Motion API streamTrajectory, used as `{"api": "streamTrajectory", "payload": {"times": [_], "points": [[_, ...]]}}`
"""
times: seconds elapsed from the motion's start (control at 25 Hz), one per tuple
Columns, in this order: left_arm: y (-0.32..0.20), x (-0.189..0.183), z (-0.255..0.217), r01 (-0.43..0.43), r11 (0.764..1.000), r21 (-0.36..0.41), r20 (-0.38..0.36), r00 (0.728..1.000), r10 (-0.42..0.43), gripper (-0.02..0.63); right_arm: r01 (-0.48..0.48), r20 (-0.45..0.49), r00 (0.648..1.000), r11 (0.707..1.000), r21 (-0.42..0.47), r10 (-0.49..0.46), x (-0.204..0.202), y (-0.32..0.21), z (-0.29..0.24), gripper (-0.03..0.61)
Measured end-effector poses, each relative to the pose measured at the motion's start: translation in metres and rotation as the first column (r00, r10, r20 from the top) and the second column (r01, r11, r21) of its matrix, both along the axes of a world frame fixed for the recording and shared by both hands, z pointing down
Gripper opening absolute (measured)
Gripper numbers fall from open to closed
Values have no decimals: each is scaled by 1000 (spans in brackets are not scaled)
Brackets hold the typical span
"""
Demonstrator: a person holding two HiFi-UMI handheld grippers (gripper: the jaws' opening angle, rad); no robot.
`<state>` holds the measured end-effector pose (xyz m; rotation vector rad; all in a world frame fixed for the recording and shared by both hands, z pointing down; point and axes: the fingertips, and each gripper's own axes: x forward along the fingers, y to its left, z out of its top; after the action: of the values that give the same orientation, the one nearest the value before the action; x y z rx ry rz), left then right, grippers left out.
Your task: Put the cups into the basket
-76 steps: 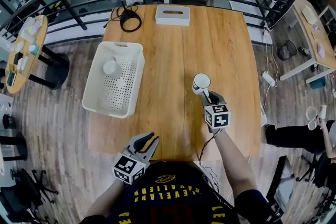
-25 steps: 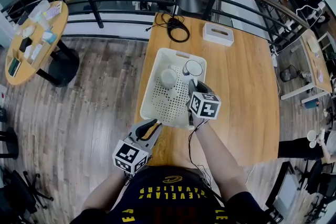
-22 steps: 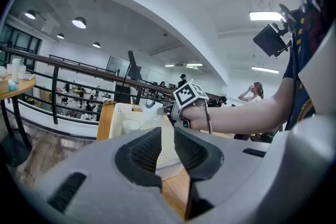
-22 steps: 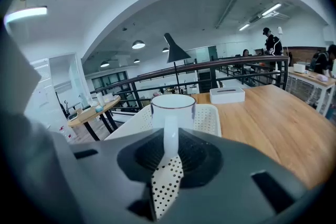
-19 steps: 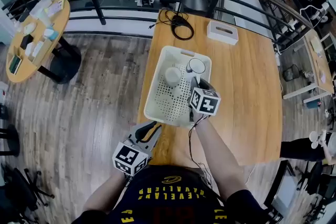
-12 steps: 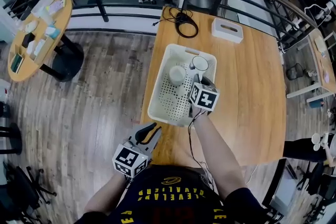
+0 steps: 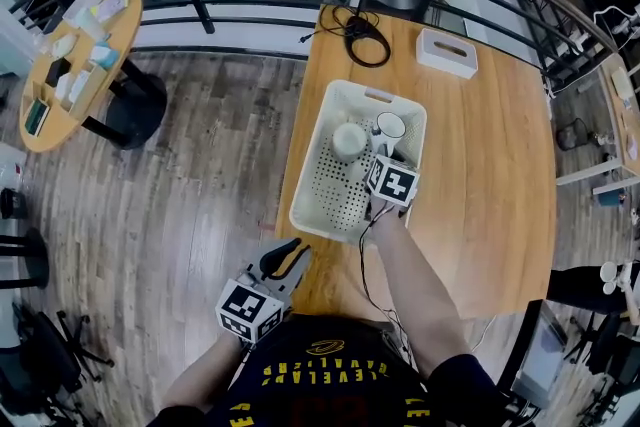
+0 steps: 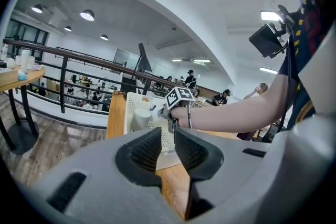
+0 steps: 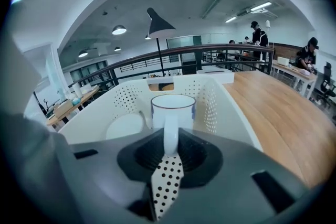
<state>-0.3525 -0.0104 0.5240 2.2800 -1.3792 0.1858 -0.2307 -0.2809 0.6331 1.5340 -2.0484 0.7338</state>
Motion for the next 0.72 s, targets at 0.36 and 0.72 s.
{"api": "streamTrajectory", "payload": {"times": [0.36, 0.72], "points": [[-6, 1, 0, -5, 1000, -7, 3, 1000, 5, 67, -13, -24, 1000, 1000, -11, 13, -1, -2, 21, 61], [-7, 0, 2, -8, 1000, -11, 1, 1000, 8, 67, 23, -59, 998, 1000, -20, -24, -8, 9, 30, 75]]}}
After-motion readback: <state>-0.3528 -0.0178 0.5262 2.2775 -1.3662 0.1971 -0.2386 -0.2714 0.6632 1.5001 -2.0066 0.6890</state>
